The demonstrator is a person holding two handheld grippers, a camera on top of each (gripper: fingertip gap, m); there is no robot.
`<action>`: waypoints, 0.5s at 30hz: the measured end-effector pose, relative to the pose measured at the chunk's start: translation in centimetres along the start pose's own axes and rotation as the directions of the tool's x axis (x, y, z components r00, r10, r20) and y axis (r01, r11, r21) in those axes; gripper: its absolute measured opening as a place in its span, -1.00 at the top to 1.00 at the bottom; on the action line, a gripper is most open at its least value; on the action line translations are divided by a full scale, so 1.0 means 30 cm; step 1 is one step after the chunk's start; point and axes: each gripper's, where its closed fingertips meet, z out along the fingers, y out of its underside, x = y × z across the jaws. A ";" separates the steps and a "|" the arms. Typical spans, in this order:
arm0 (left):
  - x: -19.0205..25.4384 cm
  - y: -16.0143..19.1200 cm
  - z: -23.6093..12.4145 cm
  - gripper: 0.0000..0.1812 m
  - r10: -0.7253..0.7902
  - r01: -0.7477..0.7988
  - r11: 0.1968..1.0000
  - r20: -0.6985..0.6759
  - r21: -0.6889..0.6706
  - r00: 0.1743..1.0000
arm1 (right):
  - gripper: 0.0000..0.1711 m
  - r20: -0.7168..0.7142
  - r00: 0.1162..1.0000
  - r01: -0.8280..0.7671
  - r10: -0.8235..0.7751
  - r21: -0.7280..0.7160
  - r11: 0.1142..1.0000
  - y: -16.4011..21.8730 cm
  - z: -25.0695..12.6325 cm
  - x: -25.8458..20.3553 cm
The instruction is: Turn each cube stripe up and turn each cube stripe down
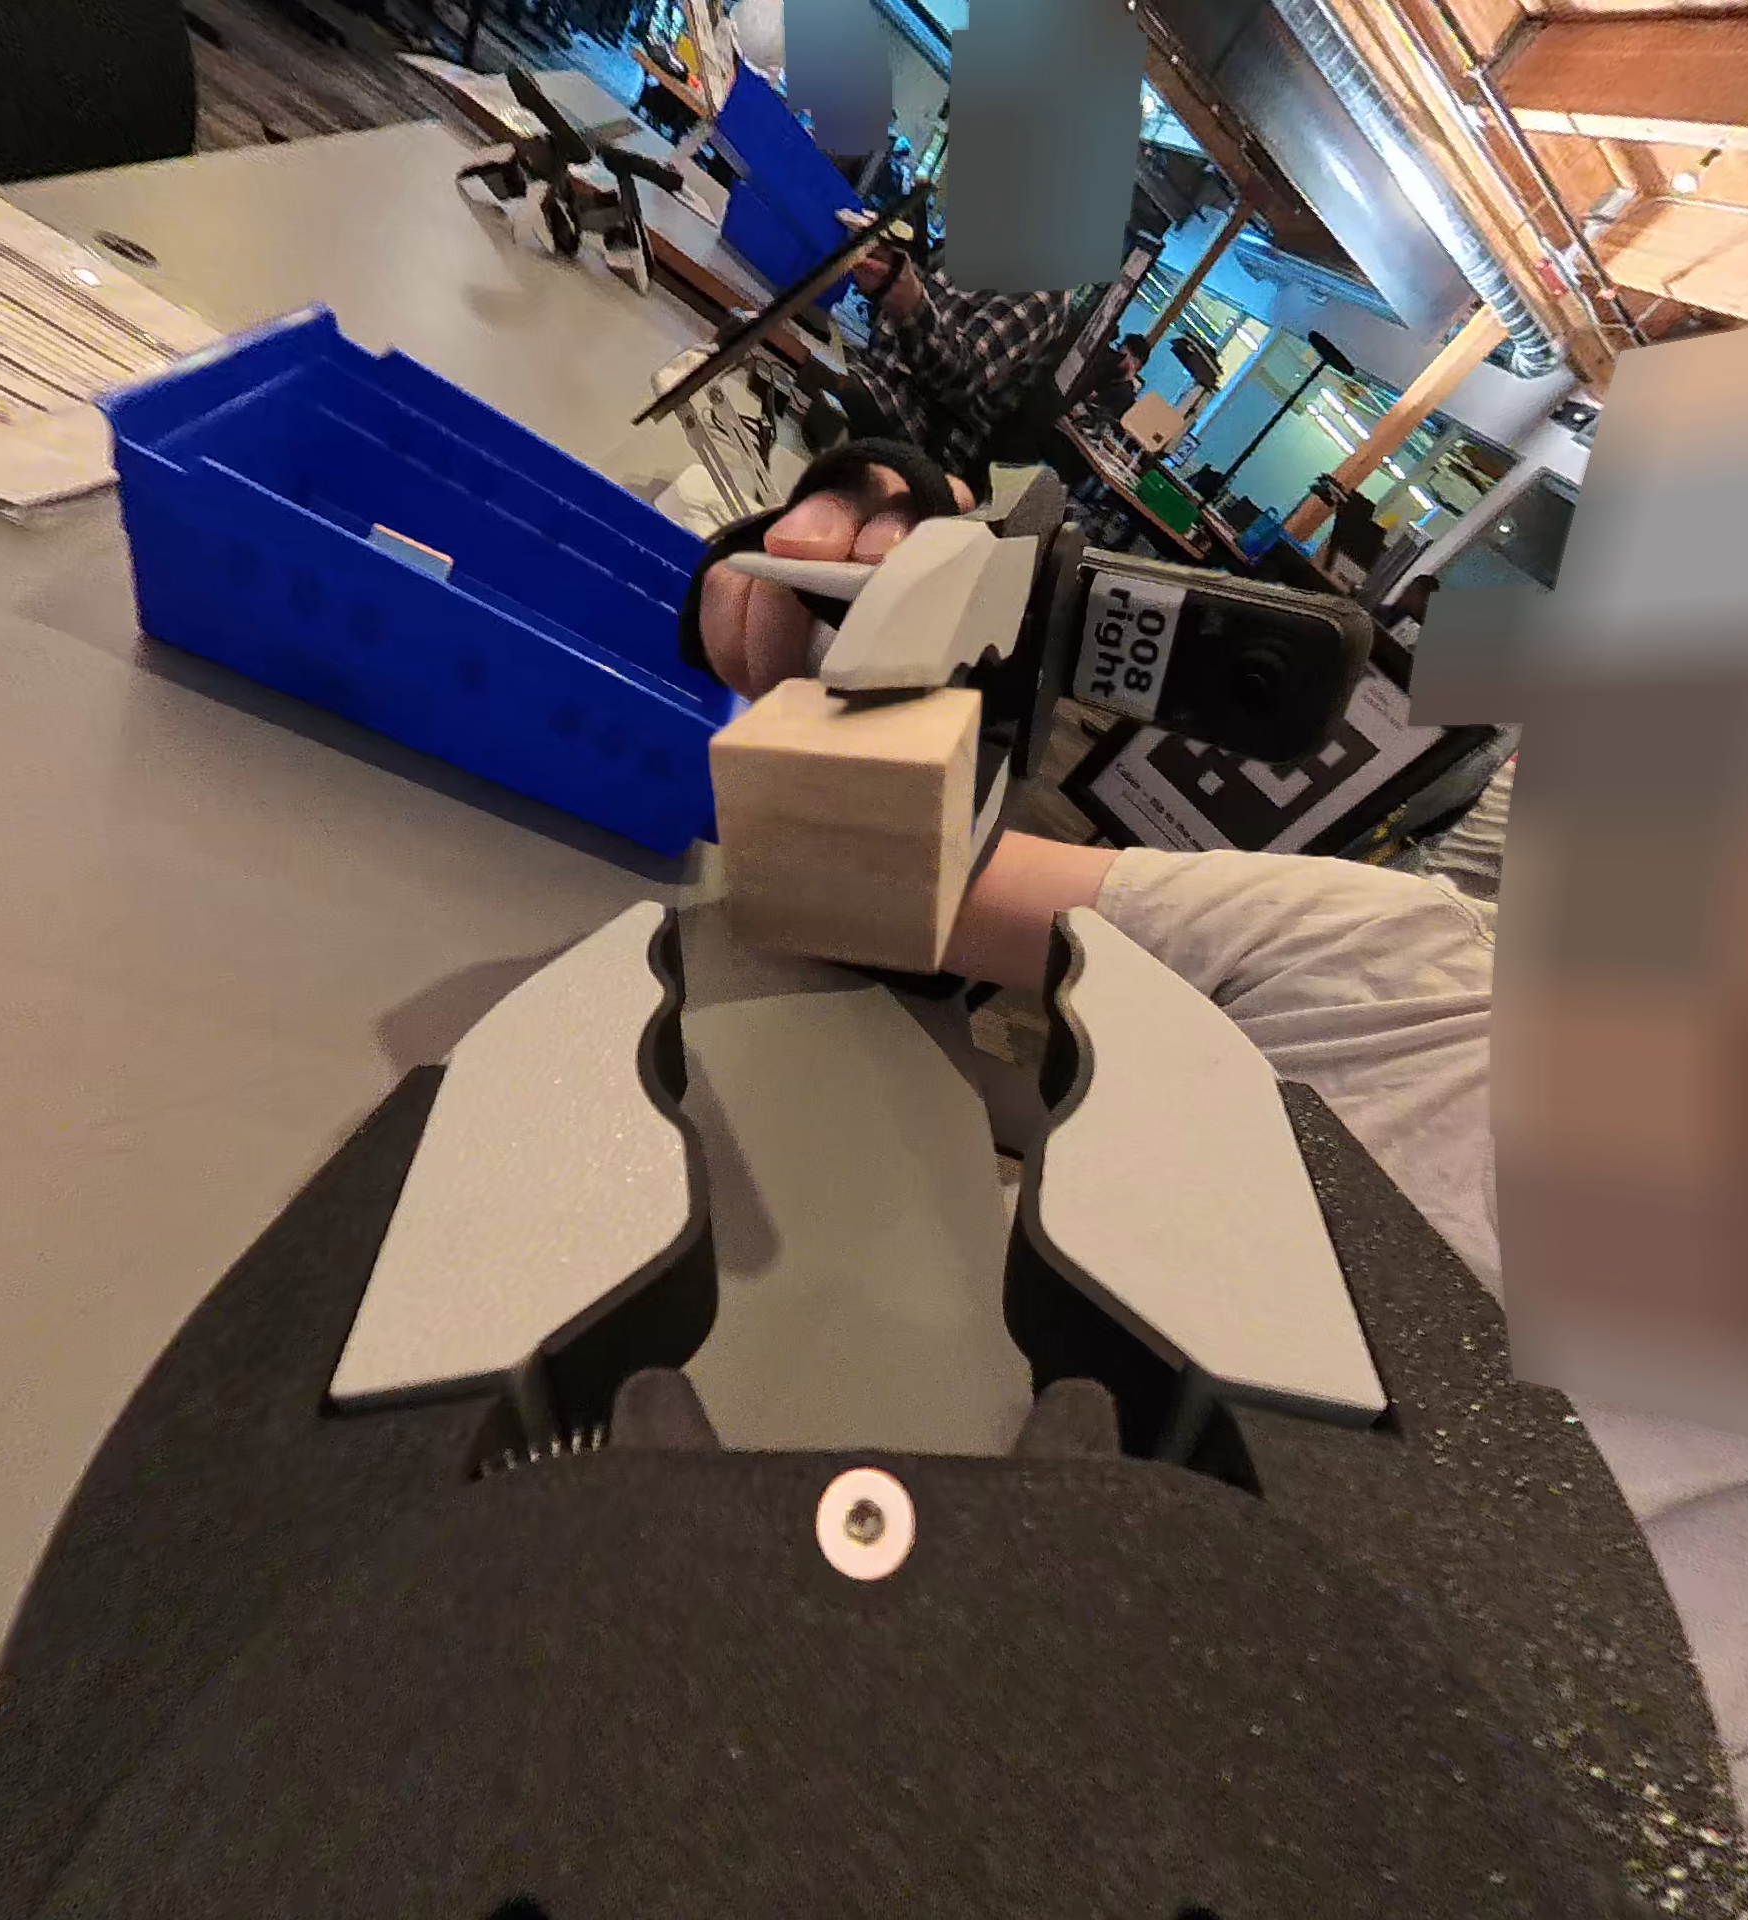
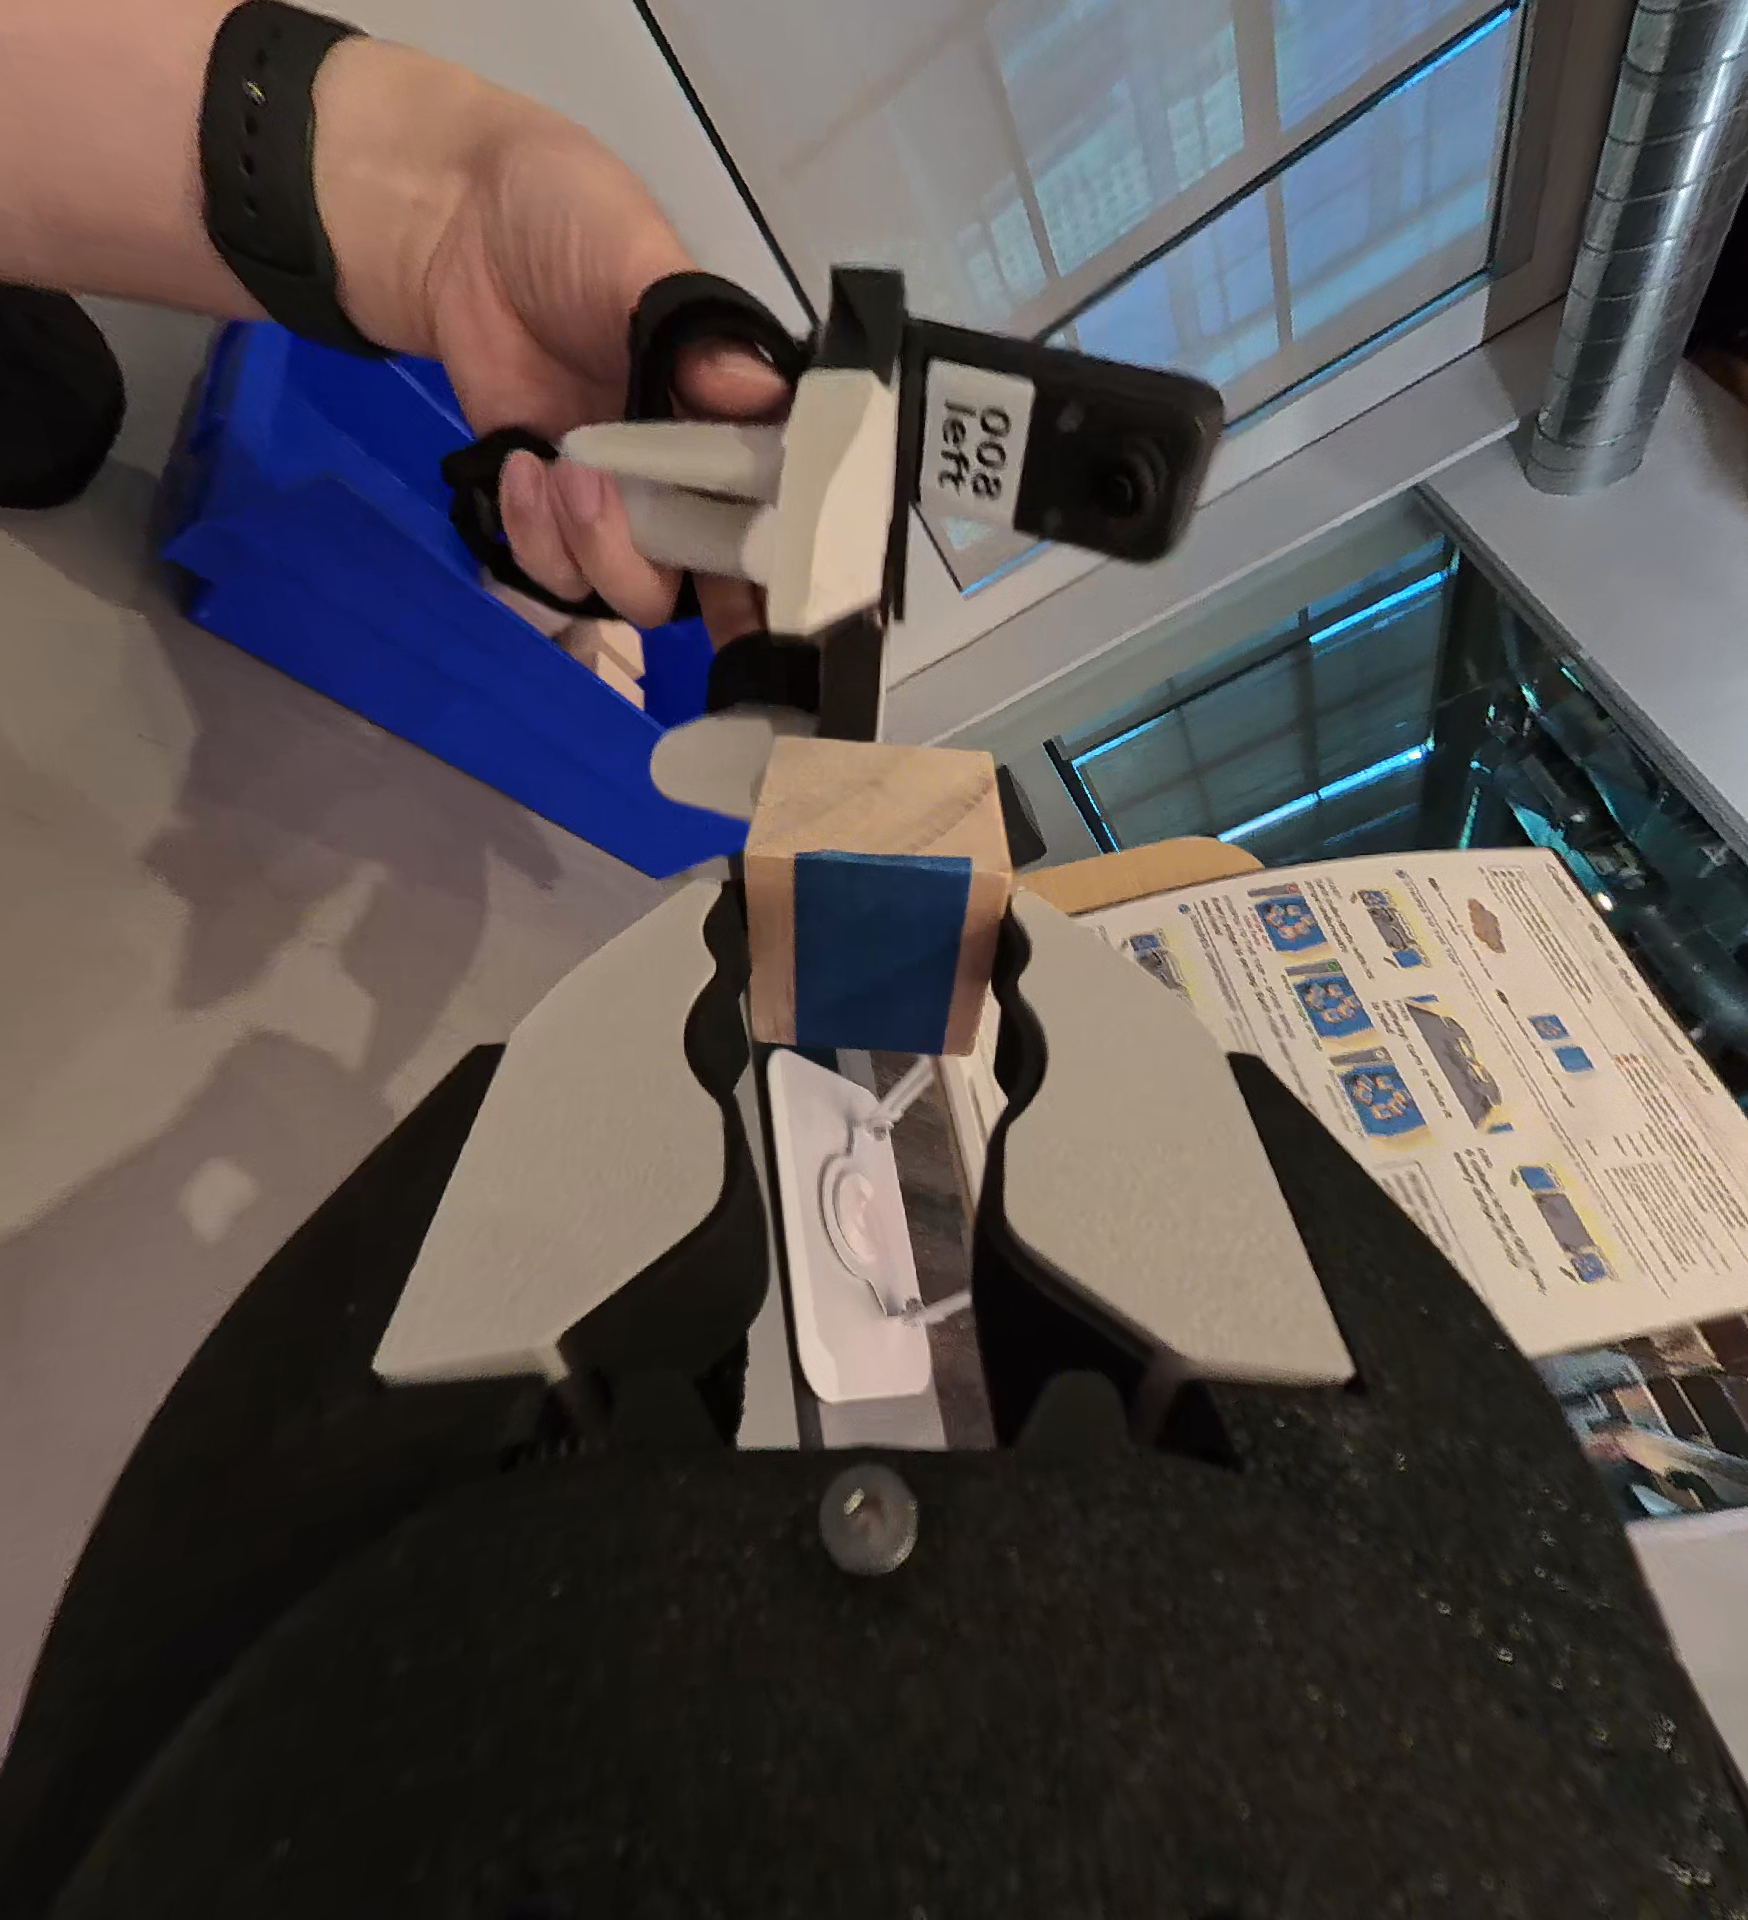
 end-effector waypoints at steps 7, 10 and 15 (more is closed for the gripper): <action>-0.011 -0.073 -0.160 0.27 0.112 -0.132 0.988 0.217 0.081 0.970 | 0.47 -0.316 0.944 -0.175 0.098 -0.225 0.959 0.177 -0.288 0.357; -0.010 -0.100 -0.229 0.31 0.114 -0.154 0.980 0.277 0.128 0.954 | 0.47 -0.501 0.812 -0.494 0.301 -0.313 0.811 0.391 -0.528 0.484; -0.034 -0.115 -0.297 0.35 0.074 -0.141 0.975 0.345 0.173 0.936 | 0.47 -0.720 0.493 -0.865 0.489 -0.347 0.361 0.778 -0.829 0.426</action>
